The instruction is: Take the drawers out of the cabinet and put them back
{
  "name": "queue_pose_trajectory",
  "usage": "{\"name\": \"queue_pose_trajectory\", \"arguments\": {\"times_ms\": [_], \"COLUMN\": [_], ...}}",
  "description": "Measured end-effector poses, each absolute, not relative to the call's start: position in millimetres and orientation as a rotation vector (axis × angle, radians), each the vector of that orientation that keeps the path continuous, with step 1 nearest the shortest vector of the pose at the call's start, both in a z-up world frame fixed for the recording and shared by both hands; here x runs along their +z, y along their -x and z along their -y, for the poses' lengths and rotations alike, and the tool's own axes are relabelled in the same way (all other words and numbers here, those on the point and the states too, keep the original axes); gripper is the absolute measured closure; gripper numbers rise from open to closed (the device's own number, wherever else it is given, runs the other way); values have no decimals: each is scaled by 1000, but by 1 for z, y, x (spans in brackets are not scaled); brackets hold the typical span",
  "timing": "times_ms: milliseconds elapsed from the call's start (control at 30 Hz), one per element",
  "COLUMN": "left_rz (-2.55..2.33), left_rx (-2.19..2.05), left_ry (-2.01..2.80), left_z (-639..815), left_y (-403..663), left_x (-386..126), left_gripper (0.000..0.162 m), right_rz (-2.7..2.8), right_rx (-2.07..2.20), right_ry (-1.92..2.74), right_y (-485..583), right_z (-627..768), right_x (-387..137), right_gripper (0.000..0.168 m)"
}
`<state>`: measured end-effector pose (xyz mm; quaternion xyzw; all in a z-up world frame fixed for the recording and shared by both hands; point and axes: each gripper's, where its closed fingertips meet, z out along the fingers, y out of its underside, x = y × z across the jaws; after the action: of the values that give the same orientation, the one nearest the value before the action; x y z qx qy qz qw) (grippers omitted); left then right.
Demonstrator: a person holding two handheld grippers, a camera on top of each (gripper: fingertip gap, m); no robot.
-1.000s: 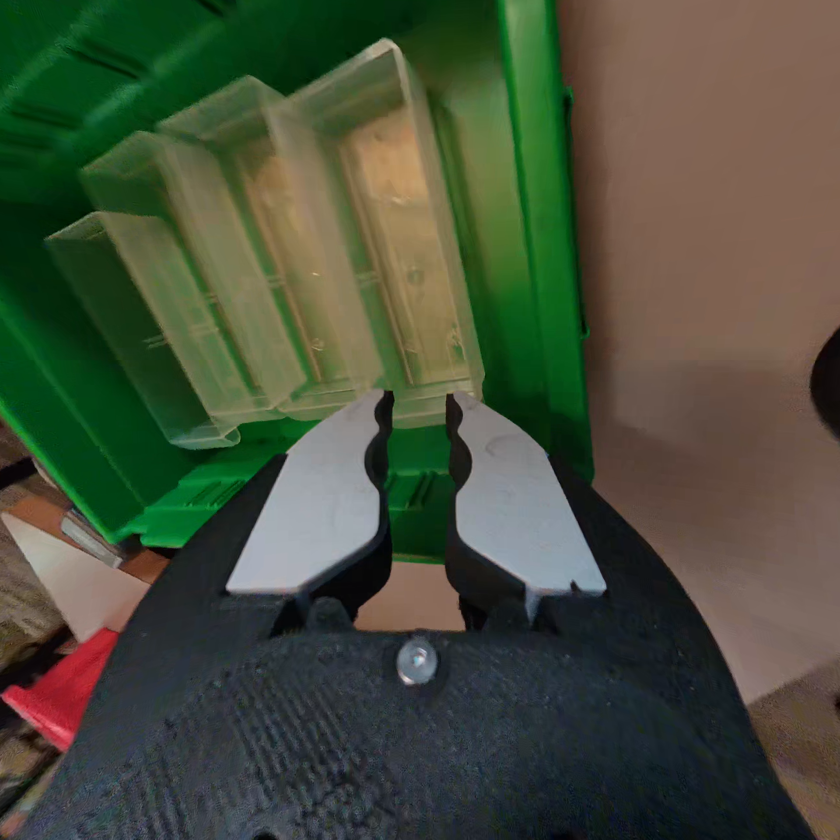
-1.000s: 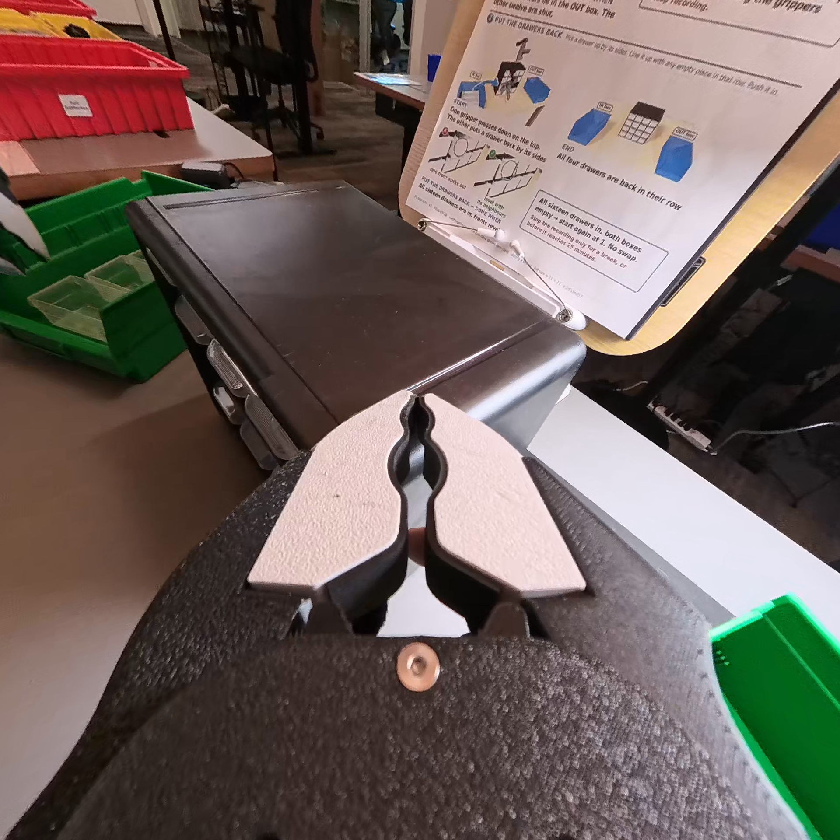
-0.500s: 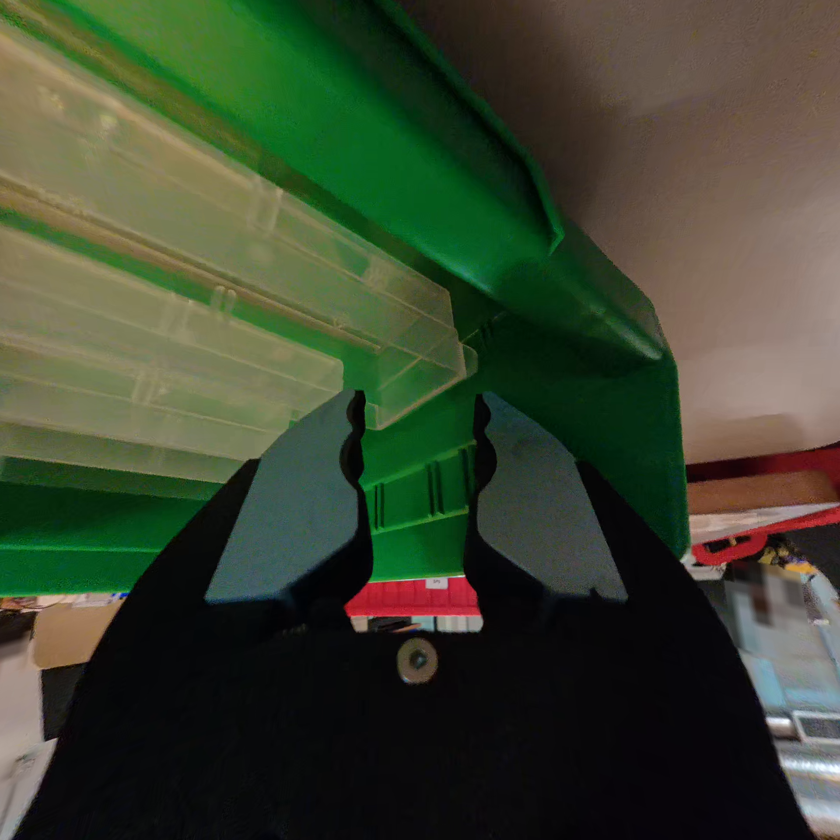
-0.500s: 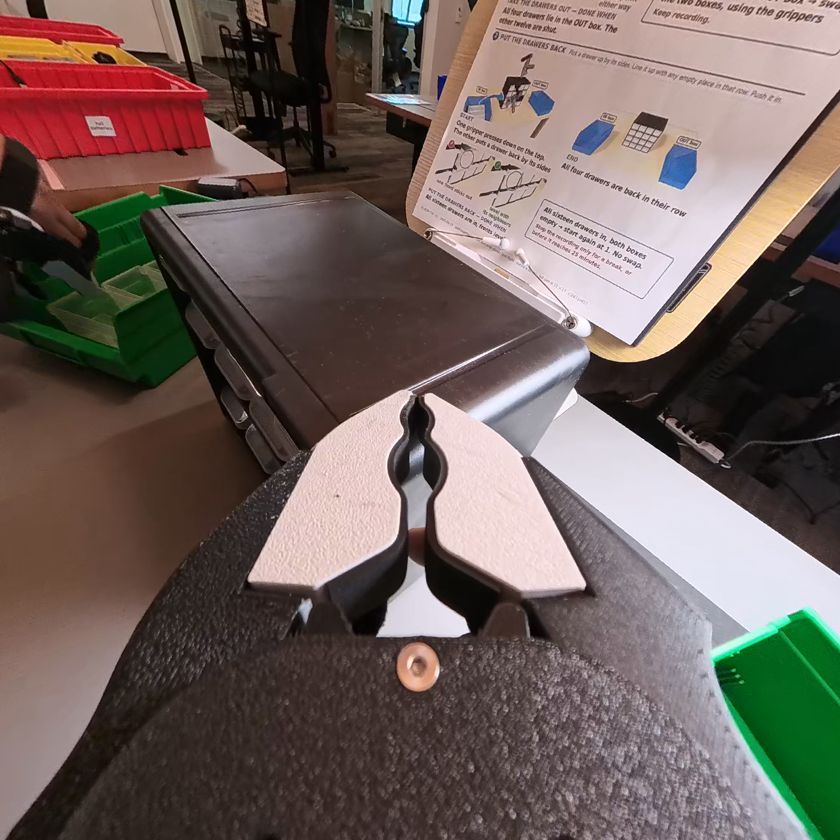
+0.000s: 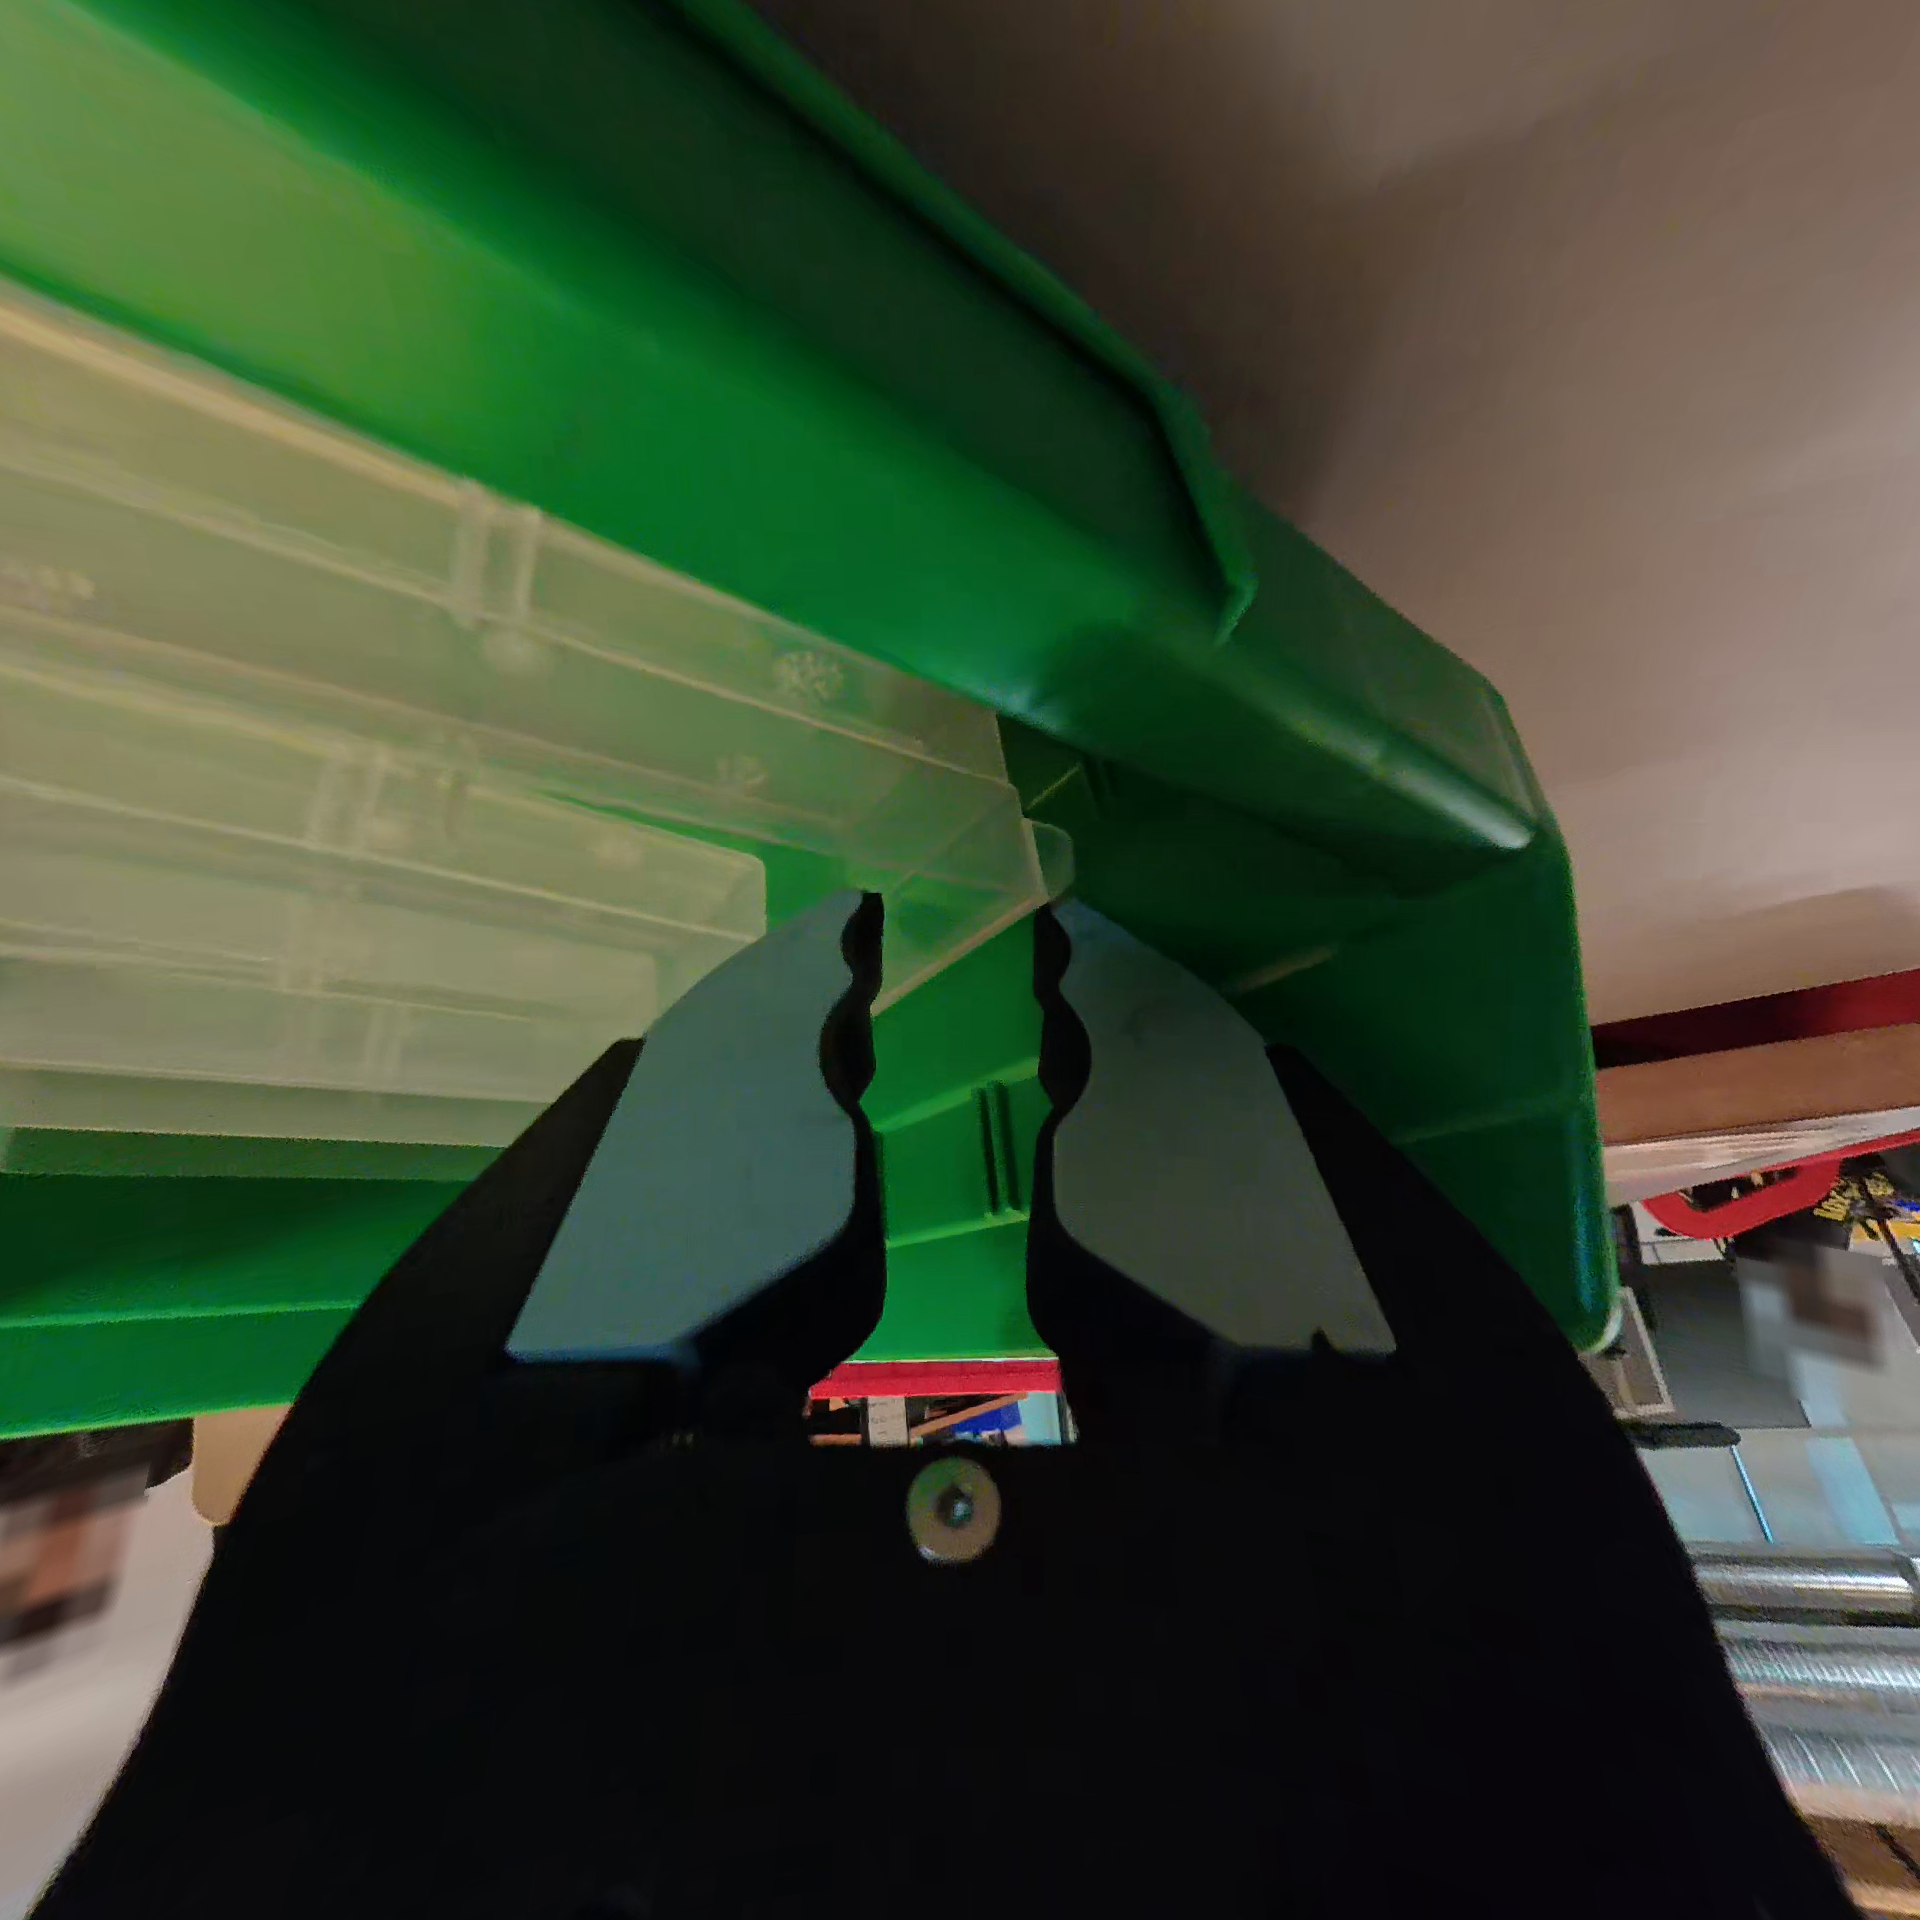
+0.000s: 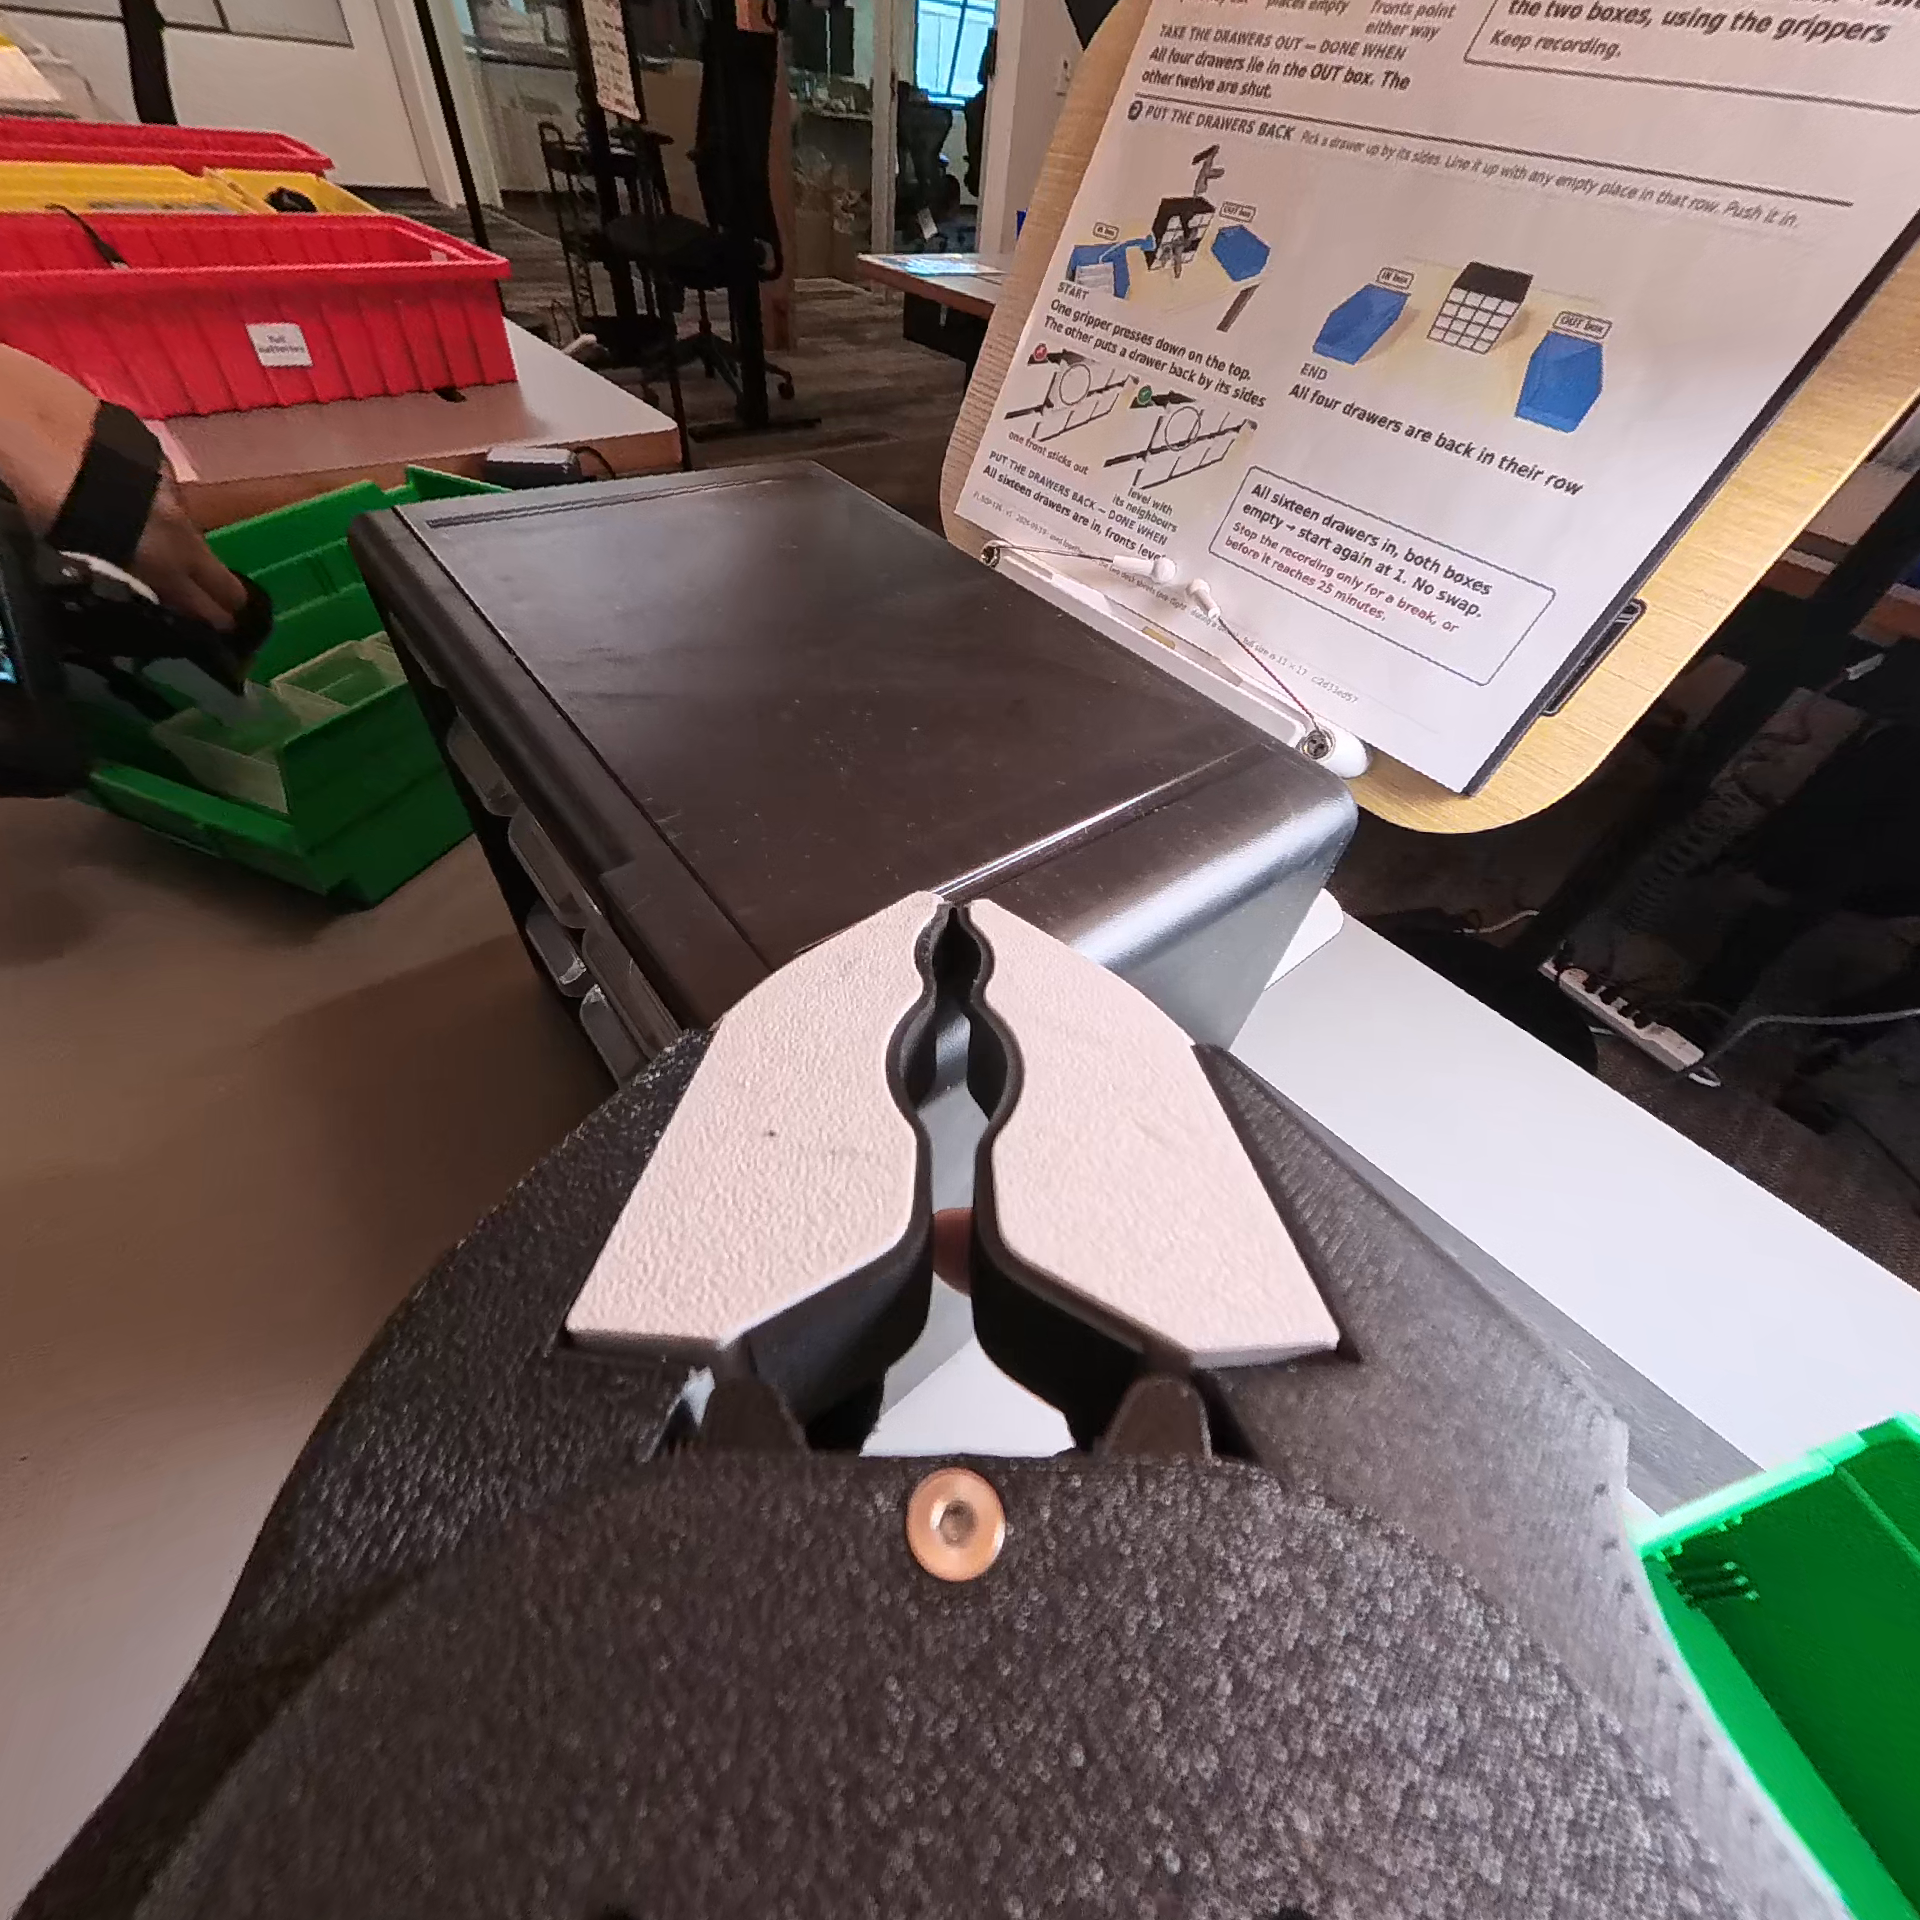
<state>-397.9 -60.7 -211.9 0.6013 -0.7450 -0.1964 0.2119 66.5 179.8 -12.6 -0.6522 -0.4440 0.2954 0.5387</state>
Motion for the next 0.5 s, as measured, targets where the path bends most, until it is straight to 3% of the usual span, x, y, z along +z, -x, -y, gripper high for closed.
{"name": "queue_pose_trajectory", "arguments": {"times_ms": [300, 500], "left_rz": [1975, 2033], "left_rx": [-292, -427], "left_ry": [-1972, -1865], "left_z": [77, 73], "left_y": [364, 377], "left_x": [-214, -220], "left_gripper": [134, 126], "right_rz": [1047, 1029], "right_rx": [723, 741], "right_ry": [1544, 1542], "right_y": [-67, -67], "right_z": [-180, -182], "right_x": [-12, -12], "right_gripper": [168, 168]}}
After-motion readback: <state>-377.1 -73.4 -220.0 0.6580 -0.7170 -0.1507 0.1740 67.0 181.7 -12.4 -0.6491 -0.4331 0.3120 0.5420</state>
